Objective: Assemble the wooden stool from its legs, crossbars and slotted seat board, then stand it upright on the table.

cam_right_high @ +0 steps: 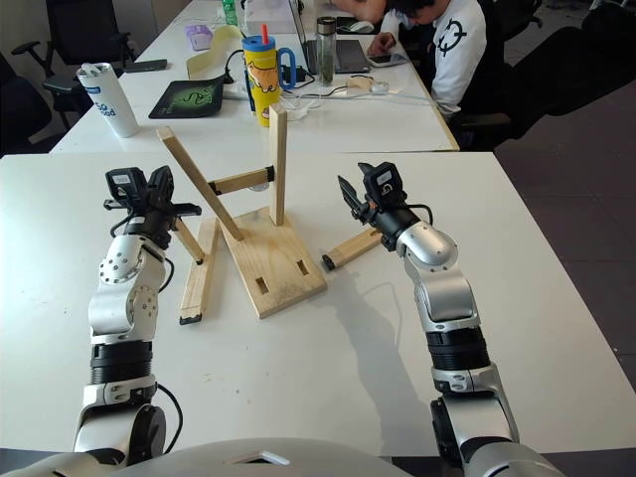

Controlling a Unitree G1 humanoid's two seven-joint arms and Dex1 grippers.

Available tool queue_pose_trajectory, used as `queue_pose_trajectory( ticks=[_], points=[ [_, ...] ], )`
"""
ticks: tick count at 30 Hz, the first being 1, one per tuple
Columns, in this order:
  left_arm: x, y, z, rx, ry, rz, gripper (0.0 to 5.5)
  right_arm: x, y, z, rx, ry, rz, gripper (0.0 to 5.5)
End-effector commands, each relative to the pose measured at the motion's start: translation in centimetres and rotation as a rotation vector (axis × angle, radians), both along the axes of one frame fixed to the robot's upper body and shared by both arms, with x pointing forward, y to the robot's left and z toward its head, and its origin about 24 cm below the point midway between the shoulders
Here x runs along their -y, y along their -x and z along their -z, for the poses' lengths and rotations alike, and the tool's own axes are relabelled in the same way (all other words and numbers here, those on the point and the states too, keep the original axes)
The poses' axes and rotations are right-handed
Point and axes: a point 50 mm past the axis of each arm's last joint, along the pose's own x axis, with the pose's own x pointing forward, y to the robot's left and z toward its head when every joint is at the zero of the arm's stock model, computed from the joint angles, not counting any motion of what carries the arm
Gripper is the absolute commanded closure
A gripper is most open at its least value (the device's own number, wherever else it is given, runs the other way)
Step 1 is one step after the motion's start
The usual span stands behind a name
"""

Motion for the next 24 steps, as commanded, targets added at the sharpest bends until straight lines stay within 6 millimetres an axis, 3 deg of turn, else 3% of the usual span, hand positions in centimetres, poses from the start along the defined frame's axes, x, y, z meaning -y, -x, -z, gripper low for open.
queue_pose_trajectory(
  ticks=[1,4,6,8,11,15,18,24],
  points=[
    [-0.3,0.9,-4.8,0.218,0.026,-0.006,5.48,-0.4,0.3,0.4,-0.011,0.001,-0.006,3.33],
    [-1.0,2.2,-8.1,0.342,0.030,-0.026,5.48,-0.4,0.5,0.6,-0.020,-0.002,-0.004,3.33],
    [-2.0,2.9,-8.6,0.340,0.020,-0.049,5.48,-0.4,0.6,0.7,-0.023,-0.003,-0.002,3.33],
    [-3.7,3.4,-6.6,0.229,0.022,-0.101,5.48,-0.3,0.7,0.6,-0.024,-0.004,0.003,3.33],
    [-5.3,5.3,-1.8,-0.014,0.009,-0.162,5.20,-0.2,0.8,0.5,-0.023,-0.005,0.008,3.33],
    [-4.1,8.8,2.1,-0.250,0.041,-0.081,4.56,0.2,0.3,0.1,-0.014,0.000,0.023,3.33],
    [-3.1,10.0,3.5,-0.357,0.077,-0.030,4.10,0.2,0.2,0.0,-0.005,-0.001,0.033,3.33],
    [-0.2,9.5,4.5,-0.469,0.101,0.093,3.19,-0.1,0.5,0.2,-0.001,-0.007,0.039,3.33]
  ],
)
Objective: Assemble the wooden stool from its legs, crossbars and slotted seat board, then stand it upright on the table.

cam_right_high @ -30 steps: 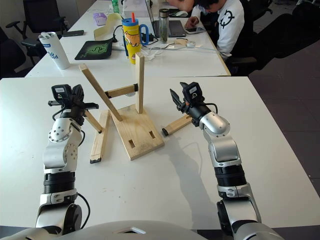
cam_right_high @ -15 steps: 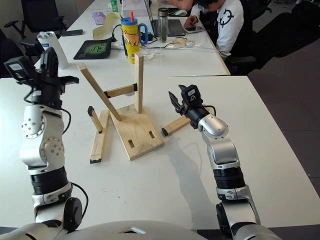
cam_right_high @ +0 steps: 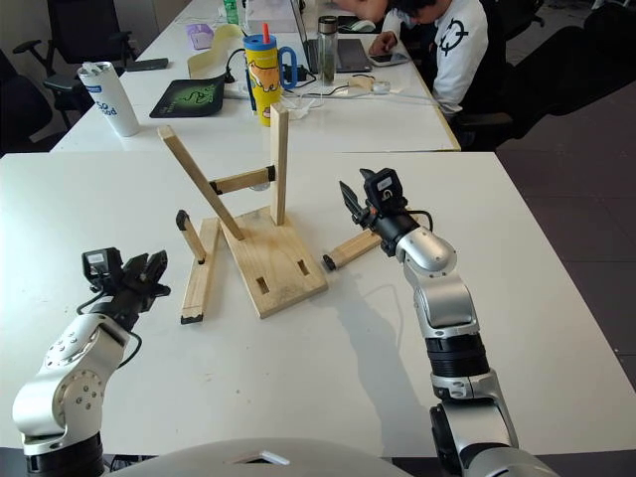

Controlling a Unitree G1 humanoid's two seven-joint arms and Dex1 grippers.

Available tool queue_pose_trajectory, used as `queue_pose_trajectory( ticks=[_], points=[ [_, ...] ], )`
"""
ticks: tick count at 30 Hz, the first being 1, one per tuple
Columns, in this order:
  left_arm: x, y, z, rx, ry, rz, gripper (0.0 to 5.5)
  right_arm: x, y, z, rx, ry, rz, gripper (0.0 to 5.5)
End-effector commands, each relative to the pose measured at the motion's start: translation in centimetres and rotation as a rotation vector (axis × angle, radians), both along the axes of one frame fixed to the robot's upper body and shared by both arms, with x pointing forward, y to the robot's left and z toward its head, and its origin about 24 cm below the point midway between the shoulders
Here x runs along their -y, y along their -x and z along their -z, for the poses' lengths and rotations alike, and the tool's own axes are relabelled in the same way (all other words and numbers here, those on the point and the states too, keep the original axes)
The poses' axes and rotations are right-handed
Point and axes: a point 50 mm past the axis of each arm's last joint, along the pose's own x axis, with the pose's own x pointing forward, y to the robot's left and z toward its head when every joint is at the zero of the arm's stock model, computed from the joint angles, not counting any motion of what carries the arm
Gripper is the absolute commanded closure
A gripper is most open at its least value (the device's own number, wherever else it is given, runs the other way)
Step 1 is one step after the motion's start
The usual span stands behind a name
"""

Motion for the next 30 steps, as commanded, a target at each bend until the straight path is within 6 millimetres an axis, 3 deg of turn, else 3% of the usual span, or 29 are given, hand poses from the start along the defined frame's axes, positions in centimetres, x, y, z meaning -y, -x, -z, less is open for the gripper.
queue_pose_trajectory(
  ticks=[1,10,22,30],
  points=[
    [1.7,-0.2,1.0,-0.089,0.018,0.061,3.04,-0.2,0.1,-0.3,0.019,-0.004,0.011,3.33],
    [1.4,-0.1,2.8,-0.163,-0.056,0.025,1.80,-0.7,0.4,-0.2,0.020,-0.019,0.013,3.33],
    [1.5,-0.5,4.9,-0.270,-0.102,0.050,1.80,-0.7,0.4,-0.1,0.022,-0.025,0.019,3.33],
    [0.9,-0.2,5.3,-0.285,-0.155,0.048,2.87,-0.9,0.1,-0.4,0.027,-0.022,0.005,3.33]
  ],
)
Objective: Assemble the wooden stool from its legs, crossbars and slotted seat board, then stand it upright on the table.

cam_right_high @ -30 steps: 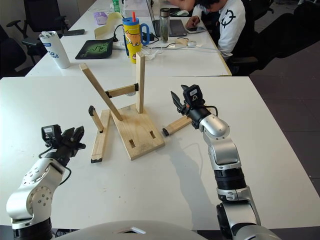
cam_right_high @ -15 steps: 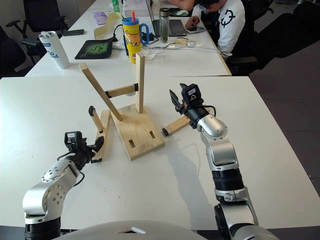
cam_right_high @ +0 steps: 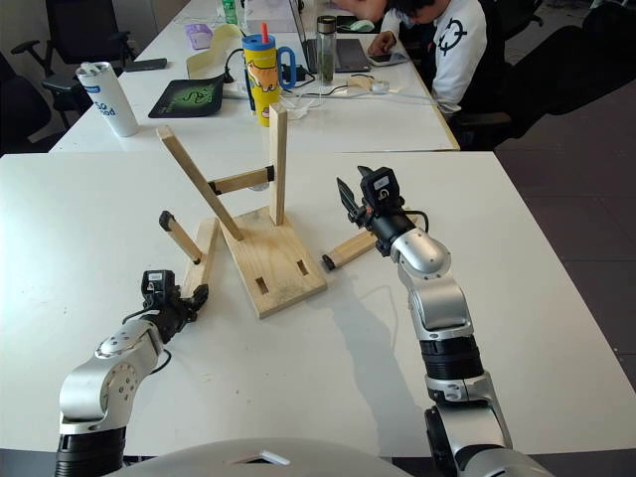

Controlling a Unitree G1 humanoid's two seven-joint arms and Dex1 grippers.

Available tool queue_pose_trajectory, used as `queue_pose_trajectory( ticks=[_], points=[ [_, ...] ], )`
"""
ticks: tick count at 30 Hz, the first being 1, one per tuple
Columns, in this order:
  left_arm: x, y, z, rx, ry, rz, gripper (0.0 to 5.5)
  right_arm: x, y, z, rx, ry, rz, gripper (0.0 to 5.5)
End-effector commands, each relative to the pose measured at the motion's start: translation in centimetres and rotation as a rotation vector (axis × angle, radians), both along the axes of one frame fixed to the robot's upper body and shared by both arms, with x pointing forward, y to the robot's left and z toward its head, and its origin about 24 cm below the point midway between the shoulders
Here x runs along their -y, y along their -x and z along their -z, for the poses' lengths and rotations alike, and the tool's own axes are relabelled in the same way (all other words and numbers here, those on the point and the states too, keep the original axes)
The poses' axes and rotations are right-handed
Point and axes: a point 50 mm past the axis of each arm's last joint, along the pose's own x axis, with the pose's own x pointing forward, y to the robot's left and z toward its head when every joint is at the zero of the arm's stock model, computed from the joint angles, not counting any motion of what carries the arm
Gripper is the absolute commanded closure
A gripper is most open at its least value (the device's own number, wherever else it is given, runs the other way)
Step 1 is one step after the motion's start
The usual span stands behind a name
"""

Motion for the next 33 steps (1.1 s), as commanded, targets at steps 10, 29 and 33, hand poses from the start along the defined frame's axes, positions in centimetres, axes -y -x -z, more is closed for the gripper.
queue_pose_trajectory(
  ticks=[10,29,33],
  points=[
    [-2.3,-0.6,-2.7,0.236,-0.047,-0.168,3.45,0.3,-0.6,-1.1,0.008,-0.020,-0.011,3.33],
    [3.7,-1.1,-19.0,1.033,-0.204,0.531,3.45,-0.8,-0.2,-13.0,-0.415,-0.903,-0.713,3.33],
    [4.9,-1.2,-17.6,0.965,-0.165,0.607,3.45,-1.8,1.0,-12.9,-0.444,-0.875,-0.776,3.33]
  ],
)
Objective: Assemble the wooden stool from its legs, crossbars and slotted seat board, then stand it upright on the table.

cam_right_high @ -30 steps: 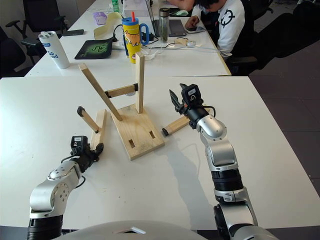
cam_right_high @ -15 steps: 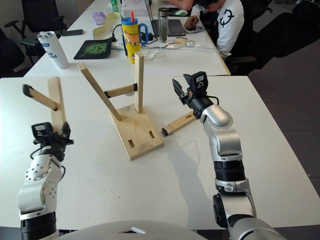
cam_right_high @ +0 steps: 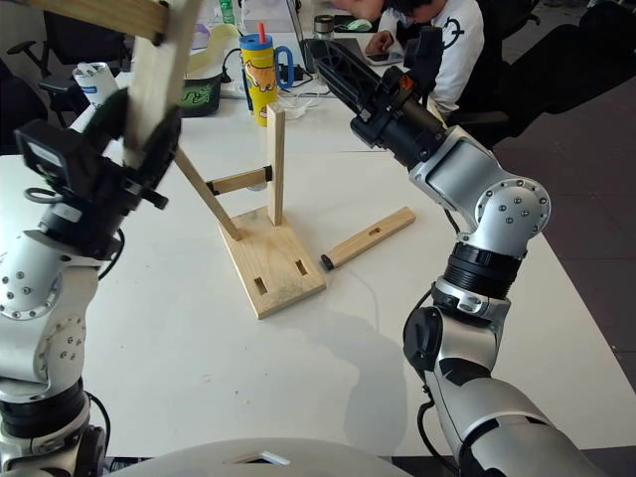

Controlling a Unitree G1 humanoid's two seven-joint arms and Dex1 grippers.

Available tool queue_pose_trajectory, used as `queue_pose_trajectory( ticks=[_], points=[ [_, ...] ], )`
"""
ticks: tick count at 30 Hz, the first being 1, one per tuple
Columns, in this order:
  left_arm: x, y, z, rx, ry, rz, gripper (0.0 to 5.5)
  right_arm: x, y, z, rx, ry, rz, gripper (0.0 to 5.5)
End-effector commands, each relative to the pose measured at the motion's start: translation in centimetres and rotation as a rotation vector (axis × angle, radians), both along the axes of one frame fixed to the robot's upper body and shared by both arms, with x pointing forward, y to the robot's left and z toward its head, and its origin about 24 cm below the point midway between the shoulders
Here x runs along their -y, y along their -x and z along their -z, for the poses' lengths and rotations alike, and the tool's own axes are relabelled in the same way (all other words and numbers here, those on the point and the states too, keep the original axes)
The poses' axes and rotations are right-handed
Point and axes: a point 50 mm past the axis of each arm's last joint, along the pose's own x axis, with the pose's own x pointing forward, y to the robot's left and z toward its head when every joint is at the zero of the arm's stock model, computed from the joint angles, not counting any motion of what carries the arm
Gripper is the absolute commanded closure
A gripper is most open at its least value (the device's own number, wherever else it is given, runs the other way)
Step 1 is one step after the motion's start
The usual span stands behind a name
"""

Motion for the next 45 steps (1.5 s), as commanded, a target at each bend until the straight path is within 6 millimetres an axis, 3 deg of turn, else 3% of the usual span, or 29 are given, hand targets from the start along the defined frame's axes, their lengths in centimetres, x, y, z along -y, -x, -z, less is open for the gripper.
queue_pose_trajectory(
  ticks=[1,9,18,24,29,33,36,41,45],
  points=[
    [1.0,-0.1,1.3,-0.080,-0.024,0.059,3.45,-1.2,1.3,0.0,0.015,0.018,-0.077,3.33],
    [2.6,-0.1,2.4,-0.114,-0.065,0.150,3.45,-1.2,1.6,-0.6,0.002,-0.042,-0.091,3.33],
    [2.4,0.3,3.5,-0.145,-0.105,0.133,3.45,-0.4,0.6,-1.2,-0.035,-0.102,-0.054,3.33],
    [2.5,0.3,4.6,-0.135,-0.222,0.131,3.45,-0.3,0.1,-0.9,-0.057,-0.069,-0.014,4.31],
    [2.5,0.1,4.8,-0.124,-0.237,0.136,3.45,-0.6,0.2,-0.7,-0.051,-0.046,-0.027,4.42],
    [1.6,-0.3,5.2,-0.162,-0.178,0.100,3.45,-0.2,0.3,-0.5,-0.045,-0.036,-0.008,4.42],
    [0.8,-0.4,6.0,-0.219,-0.139,0.072,2.85,0.6,0.0,0.2,-0.040,0.029,0.096,4.44],
    [-2.2,0.9,10.1,-0.464,-0.139,0.045,2.62,1.8,0.4,1.6,-0.012,0.200,0.283,4.46],
    [-3.3,2.1,12.3,-0.567,-0.141,0.021,2.62,1.3,1.4,3.3,-0.008,0.338,0.338,4.46]
  ],
)
